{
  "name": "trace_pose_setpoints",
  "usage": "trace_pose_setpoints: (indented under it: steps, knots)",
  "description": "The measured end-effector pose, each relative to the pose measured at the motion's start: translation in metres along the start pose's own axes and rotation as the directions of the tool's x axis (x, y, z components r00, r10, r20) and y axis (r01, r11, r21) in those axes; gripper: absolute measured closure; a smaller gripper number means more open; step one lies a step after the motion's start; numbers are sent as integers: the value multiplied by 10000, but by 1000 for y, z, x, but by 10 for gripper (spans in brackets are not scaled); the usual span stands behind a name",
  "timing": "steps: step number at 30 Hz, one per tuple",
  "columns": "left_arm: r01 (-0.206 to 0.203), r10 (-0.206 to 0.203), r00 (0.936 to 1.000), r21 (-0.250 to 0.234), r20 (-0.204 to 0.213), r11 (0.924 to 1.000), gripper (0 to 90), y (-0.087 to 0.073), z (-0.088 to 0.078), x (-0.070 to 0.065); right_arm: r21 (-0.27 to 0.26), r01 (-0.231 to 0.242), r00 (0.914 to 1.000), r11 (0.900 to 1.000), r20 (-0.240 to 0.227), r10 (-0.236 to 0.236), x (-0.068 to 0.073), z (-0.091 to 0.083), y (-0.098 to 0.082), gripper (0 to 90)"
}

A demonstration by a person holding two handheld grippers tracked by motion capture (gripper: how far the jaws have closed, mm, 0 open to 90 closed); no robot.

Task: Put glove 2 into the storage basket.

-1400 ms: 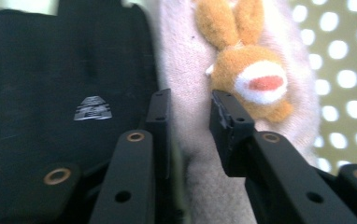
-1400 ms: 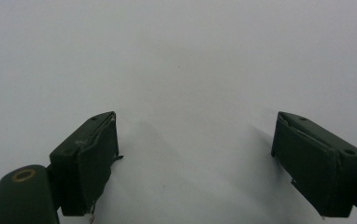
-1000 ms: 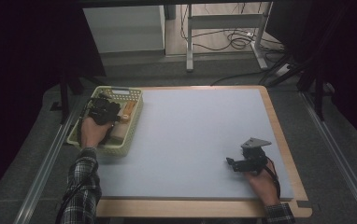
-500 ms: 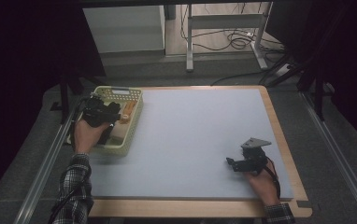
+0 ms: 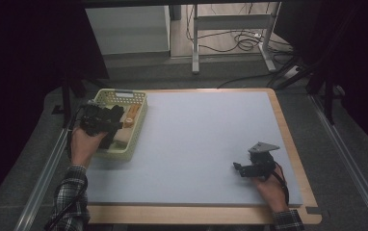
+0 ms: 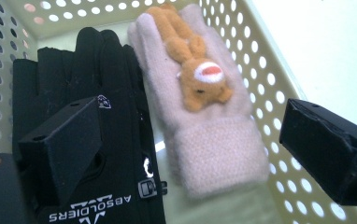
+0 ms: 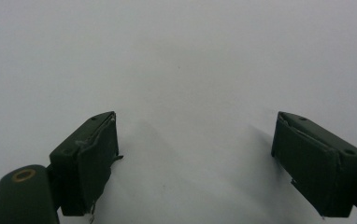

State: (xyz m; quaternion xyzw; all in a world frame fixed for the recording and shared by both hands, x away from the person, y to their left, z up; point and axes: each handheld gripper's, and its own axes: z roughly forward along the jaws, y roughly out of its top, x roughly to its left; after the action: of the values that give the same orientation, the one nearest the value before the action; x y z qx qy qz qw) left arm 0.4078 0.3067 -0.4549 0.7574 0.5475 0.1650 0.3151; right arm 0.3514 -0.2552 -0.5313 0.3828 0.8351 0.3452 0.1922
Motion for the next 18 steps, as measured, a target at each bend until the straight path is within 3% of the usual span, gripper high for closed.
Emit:
trace_pose_setpoints:
  steps: [10, 18]
  knots:
    - [-511, 514, 9984, -145, 230, 9986, 39, -7, -8, -12, 21, 16, 10000, 10000, 7, -16, 0, 0, 0, 146]
    - [-999, 1017, 9929, -318, 611, 9945, 35, -11, -12, -29, 22, 18, 10000, 10000, 9, -18, 0, 0, 0, 146]
